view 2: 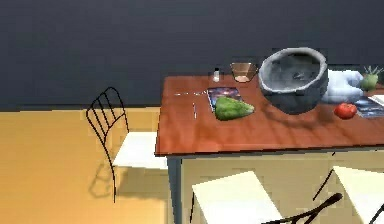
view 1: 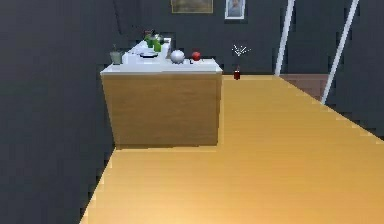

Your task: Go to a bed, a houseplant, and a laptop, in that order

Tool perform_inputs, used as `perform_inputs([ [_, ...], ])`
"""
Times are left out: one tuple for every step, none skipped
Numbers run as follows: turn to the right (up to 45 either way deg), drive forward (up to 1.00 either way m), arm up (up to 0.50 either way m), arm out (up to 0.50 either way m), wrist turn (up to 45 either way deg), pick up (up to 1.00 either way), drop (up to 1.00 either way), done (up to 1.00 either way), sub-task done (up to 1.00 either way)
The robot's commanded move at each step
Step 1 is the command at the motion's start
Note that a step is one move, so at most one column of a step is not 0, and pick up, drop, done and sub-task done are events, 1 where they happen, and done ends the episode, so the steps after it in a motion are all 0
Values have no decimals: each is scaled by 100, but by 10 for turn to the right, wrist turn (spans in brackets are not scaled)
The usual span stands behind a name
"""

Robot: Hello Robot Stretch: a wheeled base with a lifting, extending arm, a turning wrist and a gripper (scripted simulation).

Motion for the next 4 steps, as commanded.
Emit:
perform_inputs([
  [210,0,0,0,0,0,0,0,0],
  [0,100,0,0,0,0,0,0,0],
  [0,100,0,0,0,0,0,0,0],
  [90,0,0,0,0,0,0,0,0],
])
